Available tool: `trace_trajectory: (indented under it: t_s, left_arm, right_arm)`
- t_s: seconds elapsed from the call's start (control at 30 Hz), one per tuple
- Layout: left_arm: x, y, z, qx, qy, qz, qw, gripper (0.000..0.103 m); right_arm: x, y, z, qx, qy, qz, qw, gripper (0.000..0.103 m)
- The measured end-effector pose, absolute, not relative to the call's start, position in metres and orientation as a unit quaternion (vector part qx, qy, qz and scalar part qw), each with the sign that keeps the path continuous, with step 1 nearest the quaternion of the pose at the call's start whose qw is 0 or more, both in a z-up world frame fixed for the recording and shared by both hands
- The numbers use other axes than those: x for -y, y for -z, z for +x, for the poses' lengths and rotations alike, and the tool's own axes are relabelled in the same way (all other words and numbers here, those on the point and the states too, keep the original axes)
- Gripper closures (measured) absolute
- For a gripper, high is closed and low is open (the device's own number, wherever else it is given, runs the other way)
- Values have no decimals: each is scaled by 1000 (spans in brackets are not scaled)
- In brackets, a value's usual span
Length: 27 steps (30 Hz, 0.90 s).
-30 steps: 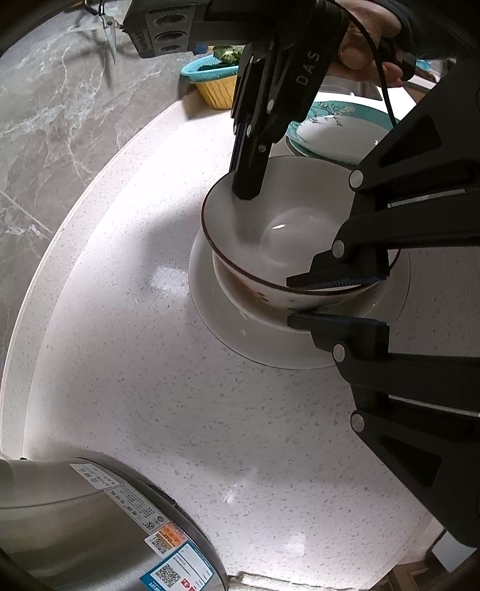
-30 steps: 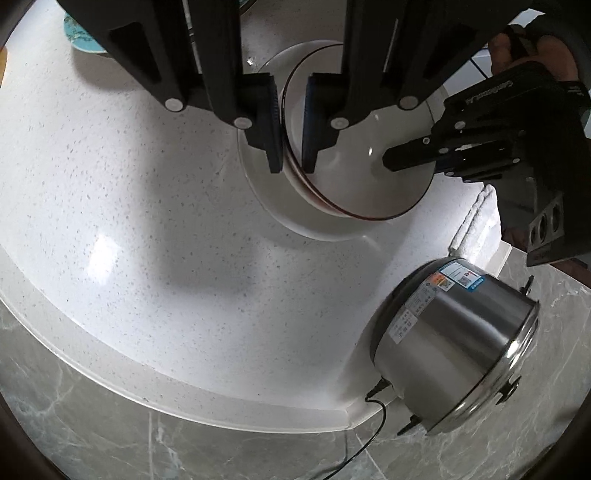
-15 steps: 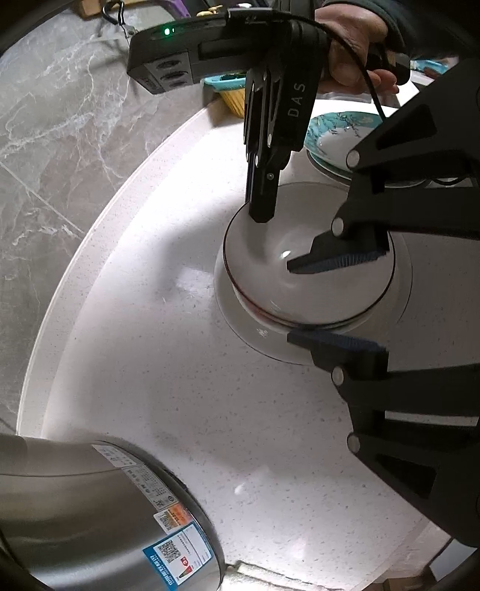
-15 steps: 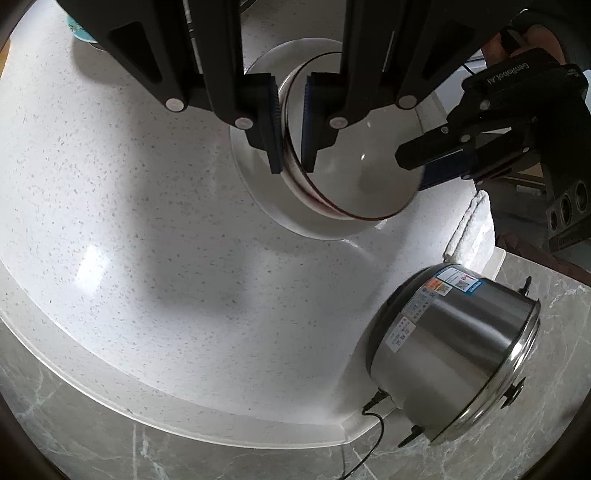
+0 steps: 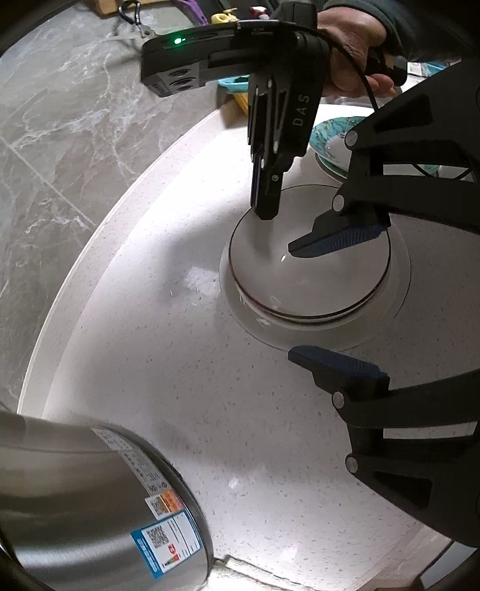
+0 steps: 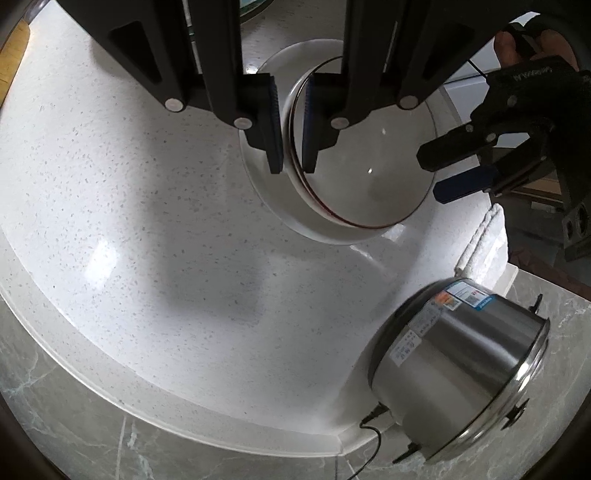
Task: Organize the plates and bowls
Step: 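Open both tools and release the bowl on the white plates, then close the left tool on the white plate stack rim while the right tool grips it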
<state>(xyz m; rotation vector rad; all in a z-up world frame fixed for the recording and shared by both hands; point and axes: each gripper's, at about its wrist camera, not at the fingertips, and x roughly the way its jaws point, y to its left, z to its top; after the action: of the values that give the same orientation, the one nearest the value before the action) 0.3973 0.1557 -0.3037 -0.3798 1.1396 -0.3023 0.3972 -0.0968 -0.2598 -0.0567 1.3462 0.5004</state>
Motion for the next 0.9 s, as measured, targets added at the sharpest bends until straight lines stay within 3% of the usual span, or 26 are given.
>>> trace_trajectory:
  t_s: [0.23, 0.37, 0.47, 0.57, 0.9]
  left_arm:
    - [-170, 309, 392, -536, 125, -194, 812, 55]
    - [-175, 309, 391, -531, 124, -199, 814, 55]
    - [-183, 309, 387, -525, 122, -209, 816, 50]
    - [-195, 308, 382, -521, 126, -214, 817, 50]
    - [-213, 328, 371, -546, 142, -160, 810, 50]
  right_arm:
    - [102, 260, 397, -618, -230, -9, 752, 91]
    - [114, 257, 396, -616, -225, 17, 755, 67]
    - [128, 248, 394, -603, -236, 44, 761, 62]
    - [151, 240, 394, -586, -220, 63, 778, 43]
    - [193, 271, 388, -614, -186, 77, 763, 43]
